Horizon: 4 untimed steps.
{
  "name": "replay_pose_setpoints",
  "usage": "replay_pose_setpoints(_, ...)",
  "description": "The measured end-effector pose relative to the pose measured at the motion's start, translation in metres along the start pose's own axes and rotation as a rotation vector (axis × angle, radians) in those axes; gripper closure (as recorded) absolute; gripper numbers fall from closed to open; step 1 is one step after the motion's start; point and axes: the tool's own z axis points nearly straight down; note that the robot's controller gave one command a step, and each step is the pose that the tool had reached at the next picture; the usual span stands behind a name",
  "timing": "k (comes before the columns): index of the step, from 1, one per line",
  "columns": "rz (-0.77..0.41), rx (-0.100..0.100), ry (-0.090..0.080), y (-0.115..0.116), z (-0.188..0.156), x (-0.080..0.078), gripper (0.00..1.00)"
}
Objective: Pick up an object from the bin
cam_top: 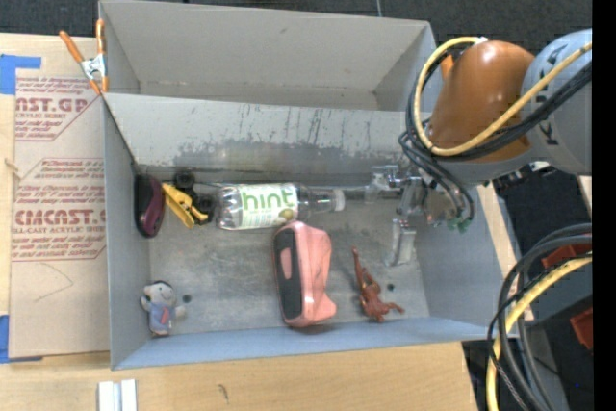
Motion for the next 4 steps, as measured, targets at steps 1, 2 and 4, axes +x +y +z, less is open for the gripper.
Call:
replay_pose_setpoints(1, -0.001, 0.001, -0.007, 0.0, -0.005, -0.002, 0.0)
replay_pose_setpoints(2, -0.256, 0.002, -0.015, 0.0, 0.043, 0.022, 0.0)
replay_pose_setpoints(4, -0.635, 0.002, -0.01, 0.01, 0.043, 0.063, 0.0)
